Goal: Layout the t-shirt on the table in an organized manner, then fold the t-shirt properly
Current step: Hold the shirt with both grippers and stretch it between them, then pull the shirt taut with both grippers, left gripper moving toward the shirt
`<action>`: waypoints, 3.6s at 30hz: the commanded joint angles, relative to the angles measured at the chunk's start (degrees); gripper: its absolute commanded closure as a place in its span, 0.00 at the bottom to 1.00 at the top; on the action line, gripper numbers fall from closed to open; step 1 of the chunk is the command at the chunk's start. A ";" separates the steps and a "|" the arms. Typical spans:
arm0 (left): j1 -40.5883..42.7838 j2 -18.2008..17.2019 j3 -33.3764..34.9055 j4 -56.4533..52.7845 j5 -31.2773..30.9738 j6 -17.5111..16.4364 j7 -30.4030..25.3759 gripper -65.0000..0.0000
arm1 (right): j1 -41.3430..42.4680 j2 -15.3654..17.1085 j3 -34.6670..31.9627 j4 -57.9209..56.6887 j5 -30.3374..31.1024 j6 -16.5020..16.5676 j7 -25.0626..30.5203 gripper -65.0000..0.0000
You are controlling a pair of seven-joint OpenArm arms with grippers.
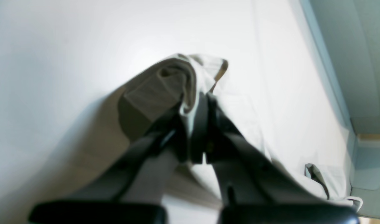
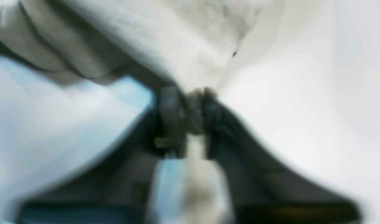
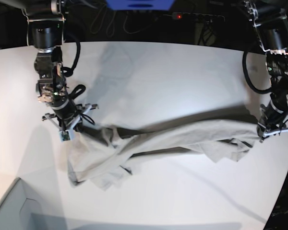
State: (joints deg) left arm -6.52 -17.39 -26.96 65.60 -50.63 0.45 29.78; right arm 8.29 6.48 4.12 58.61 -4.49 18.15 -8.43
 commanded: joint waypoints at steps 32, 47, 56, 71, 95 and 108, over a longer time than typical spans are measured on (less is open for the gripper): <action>5.07 -1.47 -0.34 10.92 -4.80 -0.23 -0.37 0.39 | -23.46 1.12 12.19 41.13 0.14 -0.17 0.82 1.00; 7.97 4.68 0.19 6.26 1.80 -0.58 -0.81 0.39 | -19.94 1.04 12.01 41.21 0.14 -0.17 -5.07 1.00; 4.90 6.62 0.10 6.18 4.08 -0.58 -0.73 0.72 | -20.03 0.95 12.19 41.21 0.14 -0.17 -5.07 1.00; 6.74 6.71 -0.25 5.82 3.99 -0.23 -0.99 0.33 | -20.03 0.95 12.19 40.86 0.14 -0.17 -5.07 1.00; 4.63 6.71 -0.25 2.13 1.97 -0.32 -0.73 1.00 | -20.03 1.04 12.28 40.78 0.14 -0.17 -5.07 1.00; 0.15 6.71 0.19 6.44 -1.28 -0.14 -0.99 1.00 | -18.54 1.12 12.19 40.78 0.14 -0.17 -5.07 1.00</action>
State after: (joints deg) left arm -5.63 -10.00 -26.72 71.18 -51.55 0.86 29.58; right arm -11.14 6.94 16.08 98.54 -4.78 18.35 -15.29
